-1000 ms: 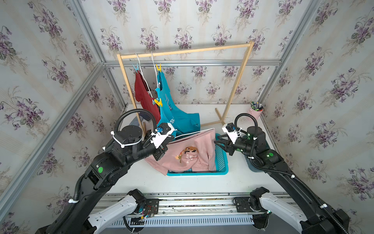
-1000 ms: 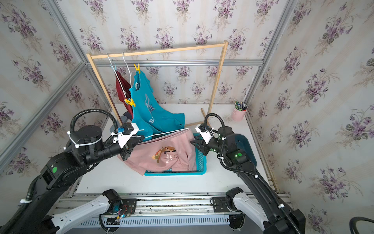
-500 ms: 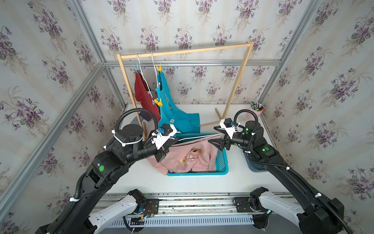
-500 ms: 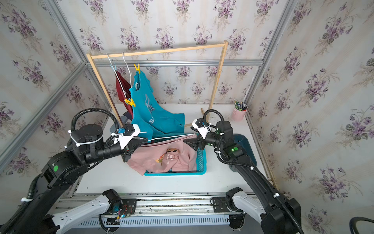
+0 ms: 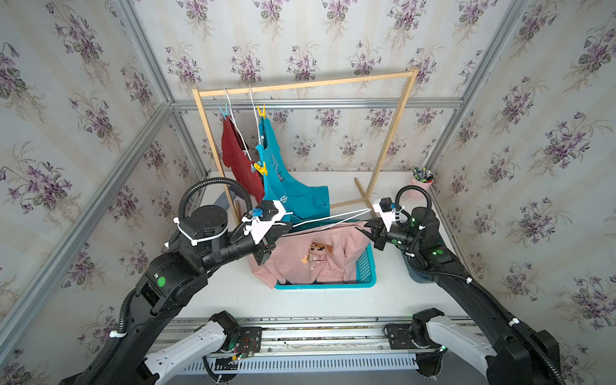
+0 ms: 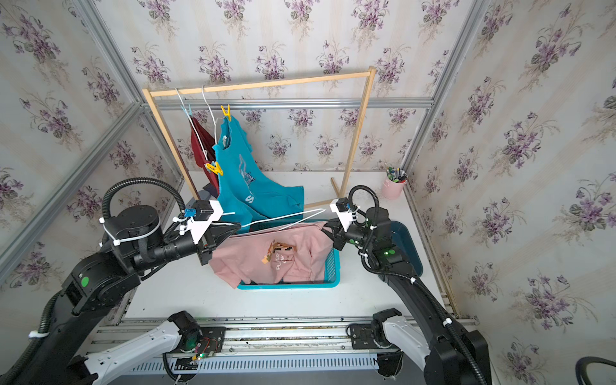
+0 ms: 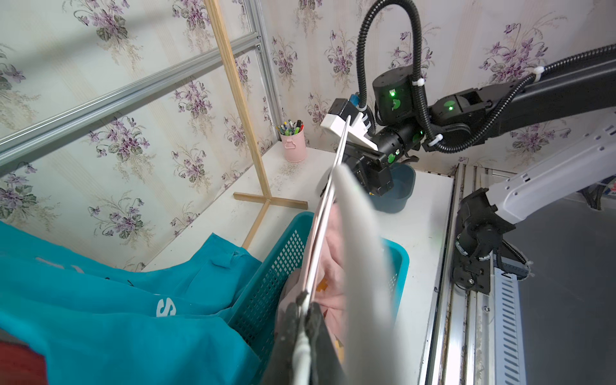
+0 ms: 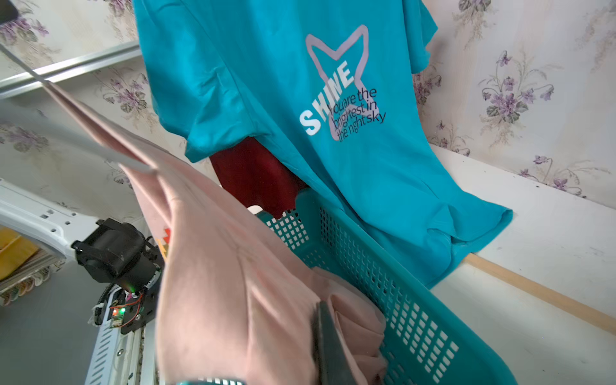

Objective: Remove the clothespins securing t-shirts to the hanger
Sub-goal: Remove the T-shirt from the hanger.

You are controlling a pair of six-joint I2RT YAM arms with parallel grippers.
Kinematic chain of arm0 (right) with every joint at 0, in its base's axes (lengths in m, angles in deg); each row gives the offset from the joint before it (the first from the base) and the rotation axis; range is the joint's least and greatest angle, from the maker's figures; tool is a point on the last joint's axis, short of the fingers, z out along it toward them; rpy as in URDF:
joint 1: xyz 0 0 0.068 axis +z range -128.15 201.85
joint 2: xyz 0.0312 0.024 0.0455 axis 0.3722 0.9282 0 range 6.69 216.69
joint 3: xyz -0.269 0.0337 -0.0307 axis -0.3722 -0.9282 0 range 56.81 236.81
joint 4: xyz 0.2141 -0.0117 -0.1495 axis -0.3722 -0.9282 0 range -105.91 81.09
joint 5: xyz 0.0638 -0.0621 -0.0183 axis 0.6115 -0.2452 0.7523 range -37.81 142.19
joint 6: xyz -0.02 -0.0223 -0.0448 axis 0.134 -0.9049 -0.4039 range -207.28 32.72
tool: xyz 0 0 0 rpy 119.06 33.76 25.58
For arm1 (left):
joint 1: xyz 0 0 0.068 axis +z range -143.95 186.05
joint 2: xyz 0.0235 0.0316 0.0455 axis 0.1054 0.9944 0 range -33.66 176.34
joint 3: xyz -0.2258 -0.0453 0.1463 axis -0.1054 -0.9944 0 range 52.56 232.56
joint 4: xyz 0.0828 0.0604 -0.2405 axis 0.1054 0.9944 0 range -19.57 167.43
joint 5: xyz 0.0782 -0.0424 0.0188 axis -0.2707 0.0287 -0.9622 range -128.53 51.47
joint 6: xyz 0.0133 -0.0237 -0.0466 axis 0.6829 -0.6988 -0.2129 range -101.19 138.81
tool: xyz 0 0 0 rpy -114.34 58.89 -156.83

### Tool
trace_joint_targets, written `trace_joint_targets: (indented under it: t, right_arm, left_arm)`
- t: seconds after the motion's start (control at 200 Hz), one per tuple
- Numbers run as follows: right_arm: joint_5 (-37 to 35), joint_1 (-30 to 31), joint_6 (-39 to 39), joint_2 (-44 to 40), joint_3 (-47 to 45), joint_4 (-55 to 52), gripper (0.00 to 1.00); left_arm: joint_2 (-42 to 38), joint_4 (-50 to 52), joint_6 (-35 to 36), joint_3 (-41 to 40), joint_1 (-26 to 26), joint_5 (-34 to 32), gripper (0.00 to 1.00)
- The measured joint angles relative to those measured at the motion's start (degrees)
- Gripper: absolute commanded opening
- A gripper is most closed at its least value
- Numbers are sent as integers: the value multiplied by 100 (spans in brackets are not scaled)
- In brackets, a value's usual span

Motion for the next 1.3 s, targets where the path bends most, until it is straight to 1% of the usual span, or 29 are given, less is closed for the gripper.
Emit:
trace_joint_targets:
  t: [0.105,0.235,0.35,0.515,0.594,0.769,0.864,1.014,1.234,1.299]
  right_arm:
    - [-37,96,168,-39,-17,162,0]
    - [-273,577,175,-61,-55,258,0]
    - [-619,765,275,-61,-153,391,0]
    - [-1058,852,332,-219,-245,476,0]
    - [-1388,870,315,-396,-243,420,0]
    - [-2337,769,291,-970,-96,254,0]
    - [-2640,680,369,-1246,-72,431,0]
    - [-2791,671,634,-1257,-31,769,0]
    - [-2922,667,592,-1281,13,730,0]
    - [-2859,664,529,-1152,90,717,0]
  left_arm:
    - [26,-413,-328,-260,0,50,0]
    - [258,-1078,-874,-459,-2,214,0]
    - [527,-1482,-1235,-337,-31,330,0]
    - [841,-2225,-1633,-138,-55,560,0]
    - [1049,-2465,-1821,-61,-87,627,0]
    - [1263,-2745,-1974,109,-127,702,0]
    - [1266,-2887,-1969,175,-140,603,0]
    - [1266,-2953,-1952,188,-136,450,0]
    - [1187,-2964,-1947,133,-129,304,0]
    - [1174,-2977,-1923,101,-125,256,0]
